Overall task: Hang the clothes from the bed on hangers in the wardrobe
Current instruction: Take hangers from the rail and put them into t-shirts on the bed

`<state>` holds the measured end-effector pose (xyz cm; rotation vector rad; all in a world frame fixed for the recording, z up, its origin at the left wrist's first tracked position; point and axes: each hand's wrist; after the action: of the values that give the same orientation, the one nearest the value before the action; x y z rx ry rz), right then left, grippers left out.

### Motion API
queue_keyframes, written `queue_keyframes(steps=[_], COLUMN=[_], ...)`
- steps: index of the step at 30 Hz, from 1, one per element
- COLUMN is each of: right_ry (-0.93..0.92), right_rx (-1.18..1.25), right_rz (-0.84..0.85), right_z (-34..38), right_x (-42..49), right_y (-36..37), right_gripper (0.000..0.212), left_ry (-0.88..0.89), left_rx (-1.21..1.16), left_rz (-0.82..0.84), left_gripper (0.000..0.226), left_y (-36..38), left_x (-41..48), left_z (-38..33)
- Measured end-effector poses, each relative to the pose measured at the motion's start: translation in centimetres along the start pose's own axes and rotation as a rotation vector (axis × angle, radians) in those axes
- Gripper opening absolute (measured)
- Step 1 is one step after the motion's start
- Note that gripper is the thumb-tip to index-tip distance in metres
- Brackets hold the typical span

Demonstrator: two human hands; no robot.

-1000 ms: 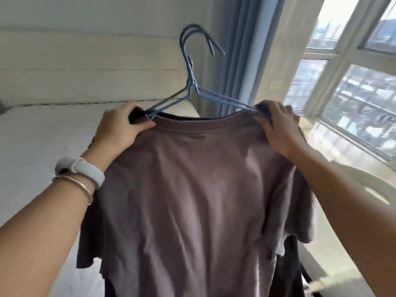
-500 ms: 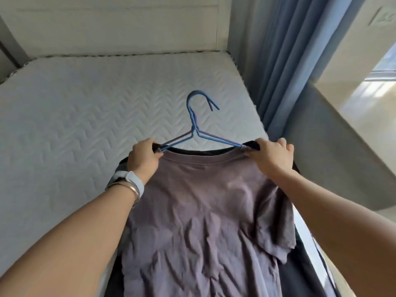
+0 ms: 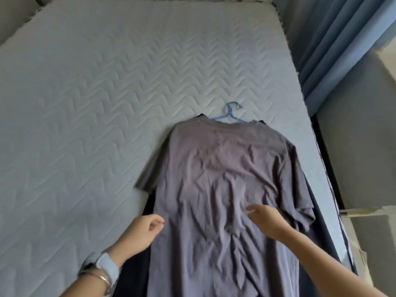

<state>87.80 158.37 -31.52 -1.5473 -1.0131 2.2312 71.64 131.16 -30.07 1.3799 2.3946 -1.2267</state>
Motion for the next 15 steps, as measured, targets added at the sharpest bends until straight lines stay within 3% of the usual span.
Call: queue_keyframes(steps=[3, 9, 11, 15], right_ry=[0.064, 0.050, 0.030, 0.030], right_rx=[0.077, 0.147, 0.157, 0.174], right_rz=[0.069, 0.108, 0.105, 0.154], right_z=[-0.8, 0.1, 0.4, 2.5], right_x=[-5.7, -18.3, -22.1, -29.3], right_y=[3.1, 11.8, 15.5, 23.3], right_gripper=[0.029, 0.020, 0.023, 0.030], left_ry=[-0.150, -0.213, -0.219, -0.351], left_rx=[-0.125, -0.350, -0.452, -0.586], left_rz=[-0.044, -0.129, -0.173, -0.227], left_gripper=[0.025, 0.018, 0.014, 0.030], left_y=[-0.4, -0.8, -0.7, 2.4], left_x=[-7.9, -24.7, -31.2, -44.7], left_z=[3.5, 9.6, 12.1, 21.5])
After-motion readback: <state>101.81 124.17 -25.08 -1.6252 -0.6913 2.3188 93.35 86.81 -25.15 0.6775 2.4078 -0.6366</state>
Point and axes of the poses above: each hand's wrist, its own x-axis towards the middle knuckle, its own y-axis out of the palm, z = x × y, and after that the axes turned 13 degrees about y, right-handed
